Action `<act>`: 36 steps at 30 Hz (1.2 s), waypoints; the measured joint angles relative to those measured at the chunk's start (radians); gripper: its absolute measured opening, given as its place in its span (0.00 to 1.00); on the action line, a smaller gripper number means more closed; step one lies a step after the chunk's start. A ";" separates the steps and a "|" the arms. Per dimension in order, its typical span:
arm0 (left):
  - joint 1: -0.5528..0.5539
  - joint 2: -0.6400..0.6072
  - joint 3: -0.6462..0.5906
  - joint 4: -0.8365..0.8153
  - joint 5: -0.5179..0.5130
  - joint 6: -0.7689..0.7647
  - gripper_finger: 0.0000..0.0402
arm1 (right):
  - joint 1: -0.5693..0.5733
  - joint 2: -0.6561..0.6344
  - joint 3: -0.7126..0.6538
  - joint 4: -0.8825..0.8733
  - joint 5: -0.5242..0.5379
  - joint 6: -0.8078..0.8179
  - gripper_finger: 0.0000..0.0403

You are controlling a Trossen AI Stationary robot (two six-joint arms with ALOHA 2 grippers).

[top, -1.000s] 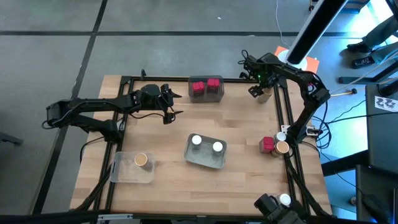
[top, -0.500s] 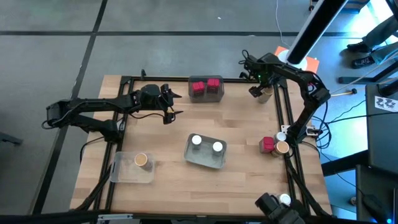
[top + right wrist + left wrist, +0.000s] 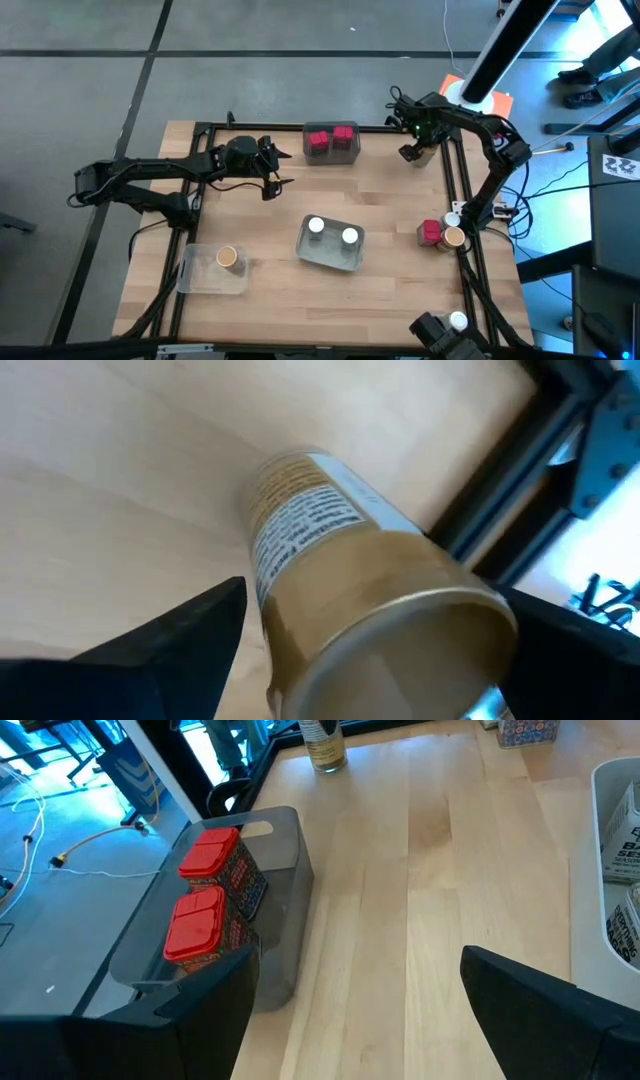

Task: Sort spices by type
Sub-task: Put the top brown seasoning bottle into the transparent bin

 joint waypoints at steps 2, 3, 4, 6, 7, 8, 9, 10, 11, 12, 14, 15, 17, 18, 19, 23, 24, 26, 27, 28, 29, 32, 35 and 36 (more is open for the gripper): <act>0.000 0.000 0.000 0.000 0.000 -0.004 0.82 | 0.005 0.000 -0.015 0.005 -0.014 0.001 0.90; 0.000 0.000 0.000 0.000 0.000 -0.010 0.82 | 0.004 0.000 -0.022 0.007 -0.023 0.000 0.90; 0.000 0.000 0.000 0.000 0.000 -0.013 0.82 | 0.004 0.001 -0.025 0.010 -0.026 -0.002 0.90; 0.000 0.000 0.000 0.000 0.000 -0.016 0.82 | 0.004 0.000 -0.028 0.020 -0.027 -0.003 0.90; 0.000 0.000 0.000 0.000 0.000 -0.016 0.82 | 0.004 0.001 -0.031 0.021 -0.031 -0.003 0.90; 0.000 0.000 0.000 0.000 0.000 -0.016 0.82 | 0.004 0.001 -0.032 0.020 -0.041 -0.002 0.90; 0.000 0.000 0.000 0.000 0.000 -0.019 0.82 | 0.004 0.001 -0.032 0.019 -0.053 -0.002 0.90; 0.000 0.000 0.000 0.000 0.000 -0.028 0.82 | 0.004 0.001 -0.032 0.022 -0.061 -0.003 0.90; 0.000 0.000 0.000 0.000 0.000 -0.045 0.82 | 0.004 0.001 -0.032 0.029 -0.062 -0.003 0.90; 0.000 0.000 0.000 0.000 0.000 -0.053 0.82 | 0.004 0.001 -0.032 0.036 -0.068 -0.003 0.90; 0.000 0.000 0.000 0.000 0.000 -0.073 0.82 | 0.004 0.001 -0.032 0.047 -0.072 -0.003 0.90; 0.000 0.000 0.000 -0.001 0.000 -0.081 0.82 | 0.004 0.001 -0.032 0.054 -0.071 -0.003 0.90; 0.000 0.000 0.000 0.000 0.000 -0.100 0.82 | 0.004 0.001 -0.032 0.059 -0.072 -0.003 0.90; 0.000 0.000 0.000 -0.001 0.000 -0.104 0.82 | 0.004 0.001 -0.032 0.059 -0.072 -0.003 0.90; 0.000 0.000 0.000 -0.001 0.000 -0.110 0.82 | 0.004 0.001 -0.032 0.060 -0.072 -0.006 0.89; -0.001 0.000 0.000 -0.001 0.000 -0.140 0.82 | 0.004 0.001 -0.032 0.069 -0.075 -0.035 0.80; -0.001 0.000 0.000 -0.001 0.000 -0.141 0.82 | 0.004 0.001 -0.032 0.078 -0.075 -0.045 0.76; -0.001 0.000 0.000 0.000 0.000 -0.134 0.82 | 0.005 0.000 -0.031 0.084 -0.076 -0.060 0.70; -0.001 0.000 0.000 0.001 -0.001 -0.130 0.82 | 0.005 0.000 -0.031 0.086 -0.075 -0.065 0.70; -0.001 0.000 0.000 0.000 -0.002 -0.131 0.82 | 0.005 0.000 -0.031 0.086 -0.075 -0.073 0.70; -0.002 0.000 0.000 0.000 -0.003 -0.137 0.82 | 0.008 0.000 -0.031 0.086 -0.075 -0.078 0.70; -0.019 0.000 0.000 -0.001 -0.006 -0.162 0.82 | 0.032 -0.006 -0.032 0.088 -0.064 -0.094 0.70; -0.053 0.000 0.002 -0.004 -0.016 -0.171 0.82 | 0.080 -0.018 -0.022 0.082 -0.061 -0.103 0.70; -0.066 0.000 0.005 -0.006 -0.027 -0.179 0.82 | 0.097 -0.025 -0.014 0.081 -0.062 -0.104 0.70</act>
